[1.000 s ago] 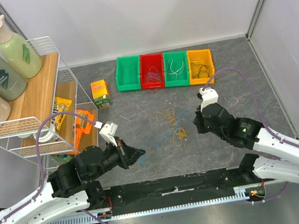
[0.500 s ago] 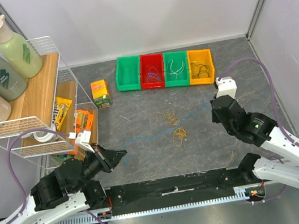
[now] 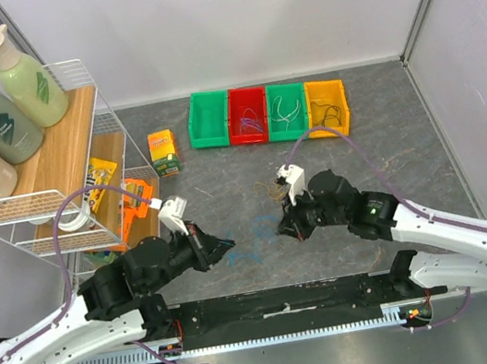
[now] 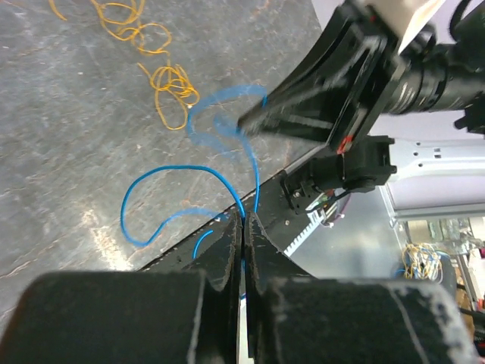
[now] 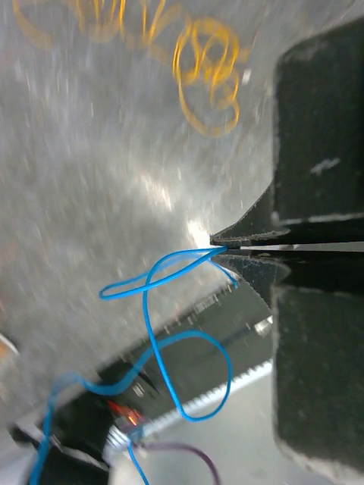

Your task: Untangle the cables

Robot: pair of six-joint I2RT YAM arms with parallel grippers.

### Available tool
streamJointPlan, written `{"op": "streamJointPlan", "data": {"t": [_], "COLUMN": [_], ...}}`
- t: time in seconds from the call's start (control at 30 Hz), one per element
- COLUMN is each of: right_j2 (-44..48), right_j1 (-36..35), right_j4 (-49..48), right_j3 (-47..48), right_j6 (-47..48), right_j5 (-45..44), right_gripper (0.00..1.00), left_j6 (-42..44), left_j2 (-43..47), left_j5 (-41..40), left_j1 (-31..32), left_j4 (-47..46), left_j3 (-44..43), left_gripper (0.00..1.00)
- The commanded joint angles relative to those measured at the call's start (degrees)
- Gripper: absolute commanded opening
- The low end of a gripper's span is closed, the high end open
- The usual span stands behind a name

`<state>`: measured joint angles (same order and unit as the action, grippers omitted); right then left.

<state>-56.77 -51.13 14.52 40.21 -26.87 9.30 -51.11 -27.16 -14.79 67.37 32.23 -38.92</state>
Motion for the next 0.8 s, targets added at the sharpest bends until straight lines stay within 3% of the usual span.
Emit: {"op": "streamJointPlan", "data": {"t": [0.0,0.23,0.5,0.63,0.77], "right_j2": [-2.28,-7.56,-8.26,-8.62,-7.83], "right_j1": [-4.67,-11.26,-11.44,-11.27,-10.92], "right_j4": [-12.5,-14.08,-24.97,-30.69,-31.66], "right_j3": [-0.04,1.89,-1.18,-3.2,-4.26], "right_j6": [-1.69,-1.34,-8.44,-12.93,-14.17], "right_j5": [10.39,8.11,11.61,13.29,11.89], "right_gripper": [0.0,0.05,0.0,0.0,0.0], "left_j6": [-0.56,-1.53,-2.24,-2.5,-2.76], "left_j2": [-4.04,-8.52,-9.32,-8.35,-6.95], "left_j5": [4.41,6.08,6.61,6.09,5.21], "left_j1": [0.39,0.3,0.21,0.21,0.3], "left_j4": [-9.64,-13.24,-12.8,-12.1,-10.52], "left_j3": [0.16,0.86,0.86,0.51,0.07], "left_gripper": [0.02,0.02,0.02,0.06,0.2]}}
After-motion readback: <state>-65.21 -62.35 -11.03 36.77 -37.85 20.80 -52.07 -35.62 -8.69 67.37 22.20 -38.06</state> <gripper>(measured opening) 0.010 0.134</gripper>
